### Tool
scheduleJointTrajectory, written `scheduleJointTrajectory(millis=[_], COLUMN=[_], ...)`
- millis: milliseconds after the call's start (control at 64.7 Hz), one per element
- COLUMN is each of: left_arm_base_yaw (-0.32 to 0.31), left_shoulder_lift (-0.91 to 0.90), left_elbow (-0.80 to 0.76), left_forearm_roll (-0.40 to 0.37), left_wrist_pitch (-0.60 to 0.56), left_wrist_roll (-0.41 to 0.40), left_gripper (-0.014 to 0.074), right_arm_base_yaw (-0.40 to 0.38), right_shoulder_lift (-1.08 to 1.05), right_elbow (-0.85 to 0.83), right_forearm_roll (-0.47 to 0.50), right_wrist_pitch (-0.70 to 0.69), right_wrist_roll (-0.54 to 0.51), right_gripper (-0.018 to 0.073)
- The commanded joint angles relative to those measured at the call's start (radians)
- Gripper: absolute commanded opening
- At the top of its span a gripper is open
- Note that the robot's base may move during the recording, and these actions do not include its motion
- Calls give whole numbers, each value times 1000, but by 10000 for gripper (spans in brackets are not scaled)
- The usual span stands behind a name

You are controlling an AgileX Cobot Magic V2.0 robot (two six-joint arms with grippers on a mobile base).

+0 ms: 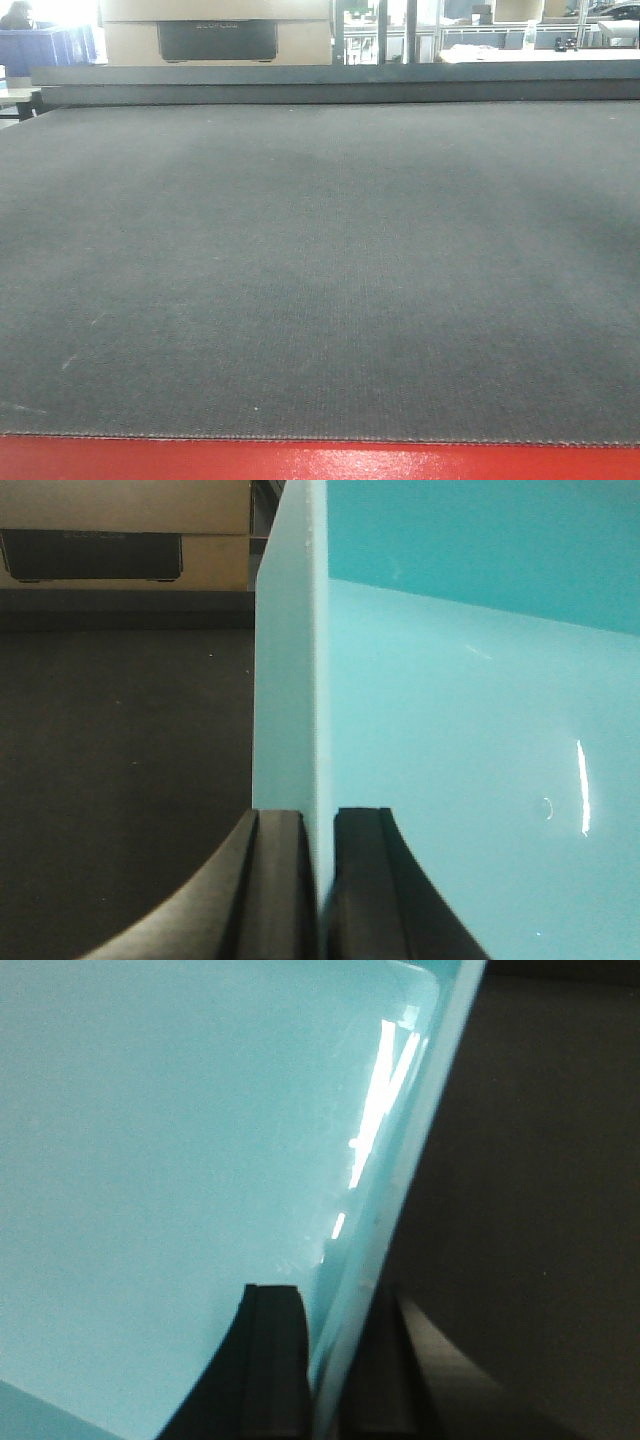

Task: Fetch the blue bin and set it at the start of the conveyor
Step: 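Lower the bin onto the conveyor belt and open both grippers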

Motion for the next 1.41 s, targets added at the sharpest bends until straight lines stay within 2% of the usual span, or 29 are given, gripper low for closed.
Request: scheduleJointTrajectory(millis=[0, 93, 185, 247, 324, 479, 664, 850, 989, 1050, 1112, 1174, 1220, 1282, 1359, 1390], left_arm_base_yaw=[8, 8, 8, 8, 8, 10, 10, 10, 10, 10, 10, 10, 10, 10, 10, 10], left_shoulder_lift=[-16, -16, -7, 4, 18, 44, 84, 122, 172, 191, 199, 202, 202, 202, 202, 202], left_elbow=[-11, -11, -8, 18, 75, 256, 446, 569, 596, 596, 596, 596, 596, 593, 580, 575], left_forearm_roll=[55, 55, 55, 55, 55, 43, -6, -17, -13, -13, -13, -13, -13, -13, -13, -13], left_wrist_pitch=[-57, -36, 48, 99, 110, 36, -84, -199, -221, -223, -219, -216, -214, -214, -214, -214], left_wrist_roll=[-2, -2, -2, -2, -2, -2, -2, -2, -2, -2, -2, -2, -2, -2, -2, -2], left_gripper=[-111, -111, -111, -111, -111, -111, -111, -111, -111, -111, -111, -106, -86, -9, 132, 202], right_arm_base_yaw=[-10, -10, -10, -10, -10, -10, -10, -10, -10, -10, -10, -10, -10, -10, -10, -10], right_shoulder_lift=[-13, -13, -13, -6, 9, 61, 134, 195, 242, 260, 272, 279, 279, 279, 277, 273], right_elbow=[-9, -9, -9, 0, 22, 115, 264, 362, 377, 377, 377, 377, 377, 377, 375, 375], right_forearm_roll=[-66, -51, -49, -42, -40, -40, -18, -18, -18, -18, -18, -18, -18, -18, -18, -18], right_wrist_pitch=[-4, -25, -27, -23, -23, -24, -78, -163, -204, -210, -213, -213, -213, -213, -206, -205], right_wrist_roll=[-35, -35, -35, -35, -35, -35, -35, -35, -35, -35, -35, -35, -35, -35, -35, -35], right_gripper=[-152, -152, -152, -152, -152, -152, -152, -152, -143, -104, -20, 92, 208, 363, 498, 524])
